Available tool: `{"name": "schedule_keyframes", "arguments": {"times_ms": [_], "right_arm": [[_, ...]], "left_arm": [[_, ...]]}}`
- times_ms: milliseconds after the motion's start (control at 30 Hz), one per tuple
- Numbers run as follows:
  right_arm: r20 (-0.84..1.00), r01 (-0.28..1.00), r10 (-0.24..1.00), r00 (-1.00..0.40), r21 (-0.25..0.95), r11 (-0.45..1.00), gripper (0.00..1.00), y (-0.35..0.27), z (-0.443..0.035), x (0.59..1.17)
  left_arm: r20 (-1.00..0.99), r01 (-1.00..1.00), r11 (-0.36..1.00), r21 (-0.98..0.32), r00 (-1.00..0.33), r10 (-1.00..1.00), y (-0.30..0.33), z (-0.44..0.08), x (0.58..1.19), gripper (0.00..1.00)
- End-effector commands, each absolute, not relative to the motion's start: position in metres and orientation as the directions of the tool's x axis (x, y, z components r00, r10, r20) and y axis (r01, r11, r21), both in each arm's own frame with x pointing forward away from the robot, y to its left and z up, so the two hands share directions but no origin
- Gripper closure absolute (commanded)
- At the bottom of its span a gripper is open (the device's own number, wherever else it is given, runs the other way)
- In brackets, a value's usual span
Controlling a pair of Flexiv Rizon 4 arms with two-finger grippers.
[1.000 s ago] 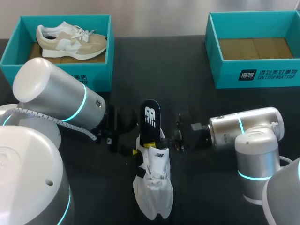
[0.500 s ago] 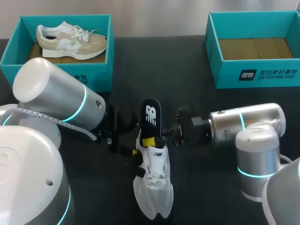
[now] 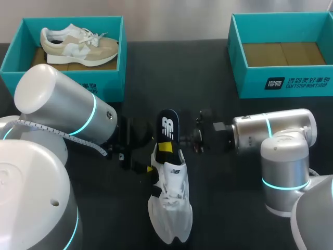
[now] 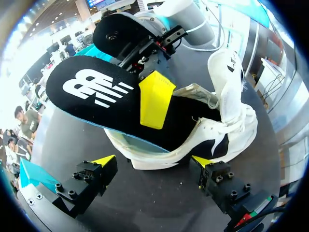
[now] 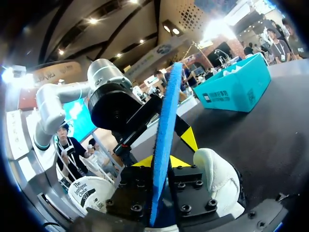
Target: Take the shoe out of the shoebox, open the shoe tongue, remove and reinsert the insole, then place the shoe into the shoebox
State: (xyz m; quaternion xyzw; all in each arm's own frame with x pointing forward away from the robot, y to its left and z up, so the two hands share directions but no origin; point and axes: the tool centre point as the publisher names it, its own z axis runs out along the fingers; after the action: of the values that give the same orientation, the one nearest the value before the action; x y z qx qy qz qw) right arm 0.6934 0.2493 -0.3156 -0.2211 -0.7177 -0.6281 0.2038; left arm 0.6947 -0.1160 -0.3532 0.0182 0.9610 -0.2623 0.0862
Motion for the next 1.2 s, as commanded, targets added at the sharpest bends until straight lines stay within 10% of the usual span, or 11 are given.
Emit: {"name": "schedule_keyframes", "arguments": {"times_ms": [33, 733, 867, 1200], "right_arm": [[0.584, 0.587, 0.060, -0.809, 0.800, 0.128, 1.00, 0.252, -0.322, 0.693], [0.704, 0.705, 0.065, -0.707, 0.694, 0.147, 1.00, 0.255, -0.350, 0.657], [0.672, 0.674, 0.072, -0.737, 0.724, 0.144, 0.61, 0.254, -0.338, 0.660], [0.619, 0.623, 0.077, -0.782, 0.767, 0.156, 0.58, 0.255, -0.317, 0.675]], "left_arm": [[-0.176, 0.081, 0.861, -0.503, -0.984, -0.010, -0.115, -0.353, 0.694, 0.00], [-0.176, 0.081, 0.861, -0.503, -0.984, -0.010, -0.115, -0.353, 0.694, 0.00], [-0.176, 0.081, 0.861, -0.503, -0.984, -0.010, -0.115, -0.353, 0.694, 0.00], [-0.176, 0.081, 0.861, -0.503, -0.984, -0.010, -0.115, -0.353, 0.694, 0.00]]}}
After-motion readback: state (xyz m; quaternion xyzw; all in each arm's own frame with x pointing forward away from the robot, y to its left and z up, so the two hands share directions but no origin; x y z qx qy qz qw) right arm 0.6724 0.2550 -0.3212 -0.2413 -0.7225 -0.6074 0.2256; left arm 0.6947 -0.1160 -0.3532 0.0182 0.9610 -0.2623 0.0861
